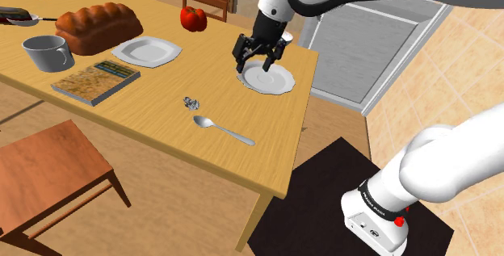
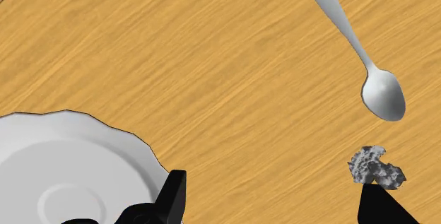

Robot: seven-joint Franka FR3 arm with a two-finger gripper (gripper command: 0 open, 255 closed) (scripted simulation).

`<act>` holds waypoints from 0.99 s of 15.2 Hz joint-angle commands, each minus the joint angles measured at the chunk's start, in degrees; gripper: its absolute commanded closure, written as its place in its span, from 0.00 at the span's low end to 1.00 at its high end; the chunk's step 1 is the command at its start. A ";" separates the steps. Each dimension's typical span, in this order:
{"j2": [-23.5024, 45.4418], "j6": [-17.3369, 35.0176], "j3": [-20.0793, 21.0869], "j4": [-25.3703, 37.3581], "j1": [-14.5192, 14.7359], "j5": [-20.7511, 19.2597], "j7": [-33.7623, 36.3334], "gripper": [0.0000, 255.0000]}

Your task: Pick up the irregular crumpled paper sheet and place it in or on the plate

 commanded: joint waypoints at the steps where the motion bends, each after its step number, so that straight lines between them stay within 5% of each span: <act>1: 3.80 1.78 1.45 2.03 0.28 -0.95 1.87 0.00; 15: 32.40 6.58 5.84 23.86 6.51 -13.68 15.59 0.00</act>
